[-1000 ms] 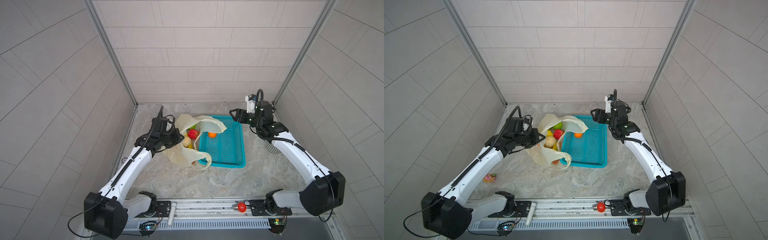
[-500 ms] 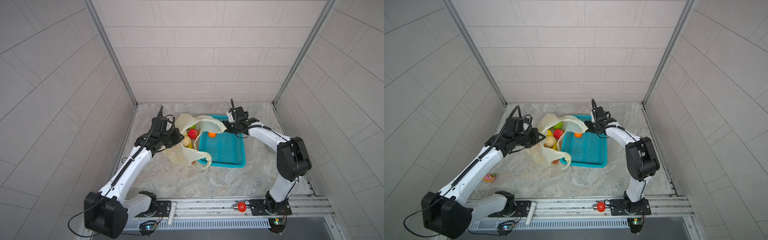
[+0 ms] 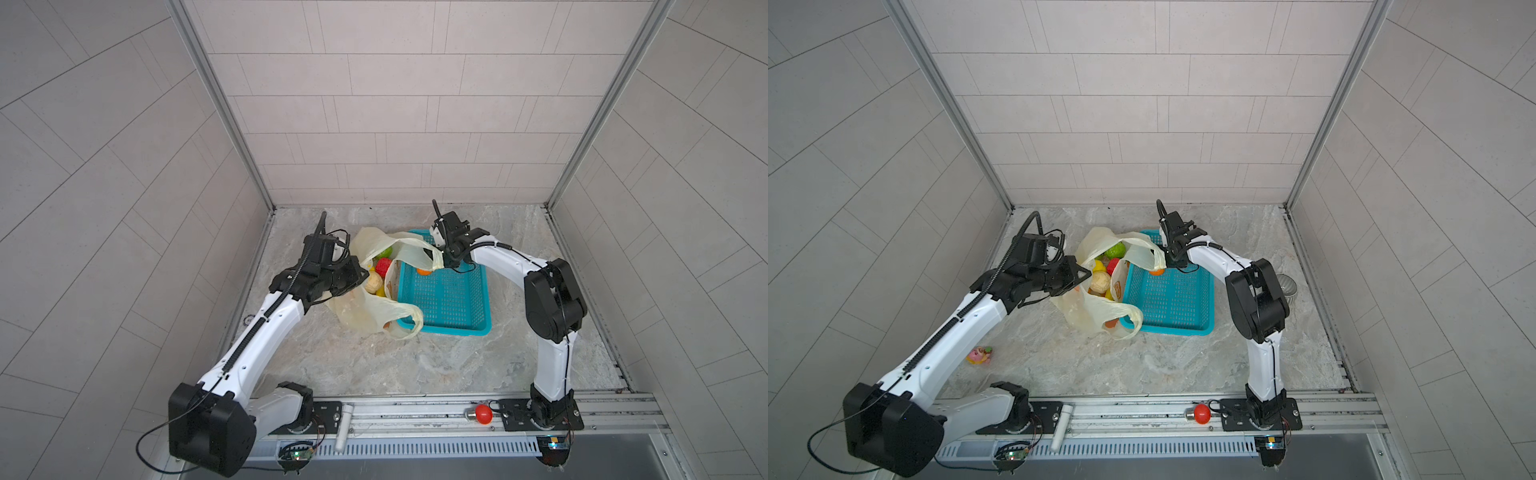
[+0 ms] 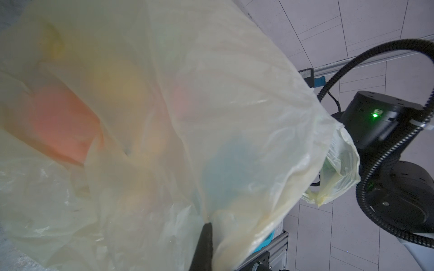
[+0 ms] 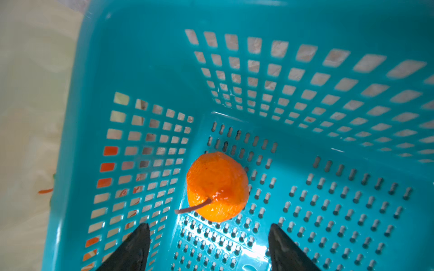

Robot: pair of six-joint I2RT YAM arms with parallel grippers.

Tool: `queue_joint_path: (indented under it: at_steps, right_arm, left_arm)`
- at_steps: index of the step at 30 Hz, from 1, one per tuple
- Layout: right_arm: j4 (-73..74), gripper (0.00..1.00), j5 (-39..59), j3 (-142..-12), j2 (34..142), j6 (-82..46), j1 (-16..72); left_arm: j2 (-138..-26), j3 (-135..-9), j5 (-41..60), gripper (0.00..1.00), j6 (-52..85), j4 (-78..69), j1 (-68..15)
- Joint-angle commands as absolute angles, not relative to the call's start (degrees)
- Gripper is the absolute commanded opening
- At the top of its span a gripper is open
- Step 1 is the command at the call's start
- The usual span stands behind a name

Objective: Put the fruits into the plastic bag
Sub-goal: 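Lower the right gripper onto the orange and grasp it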

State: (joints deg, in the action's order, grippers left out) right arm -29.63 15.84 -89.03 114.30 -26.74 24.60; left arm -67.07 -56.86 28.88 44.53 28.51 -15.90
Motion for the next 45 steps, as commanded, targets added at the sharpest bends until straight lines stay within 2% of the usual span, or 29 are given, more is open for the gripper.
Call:
queue_joint_path:
  at_steps: [1,12,27,33,45]
  right_arm:
    - [-32.7,0.76,13.7,-91.8,117.0,-25.2,24.8]
    - [-36.8,0.72,11.5,-99.2,124.3,-23.2,25.7]
    - [-36.6,0.47,8.1,-98.6,124.1,-23.4,26.3]
    - [-36.5,0.45,7.8,-95.5,118.1,-24.3,25.1]
    - [-35.7,0.45,6.7,-89.9,96.0,-21.5,17.7]
  left_arm:
    - [-67.8,-56.1,29.3,0.00,44.3,27.2,-16.2]
    - [-68.2,-56.2,29.4,0.00,44.2,27.0,-16.2]
    - [-67.9,-56.8,29.2,0.00,43.6,27.9,-16.2]
    - [-67.9,-57.1,29.1,0.00,43.6,28.0,-16.2]
    - [-66.8,-55.7,29.1,0.00,43.9,28.0,-16.2]
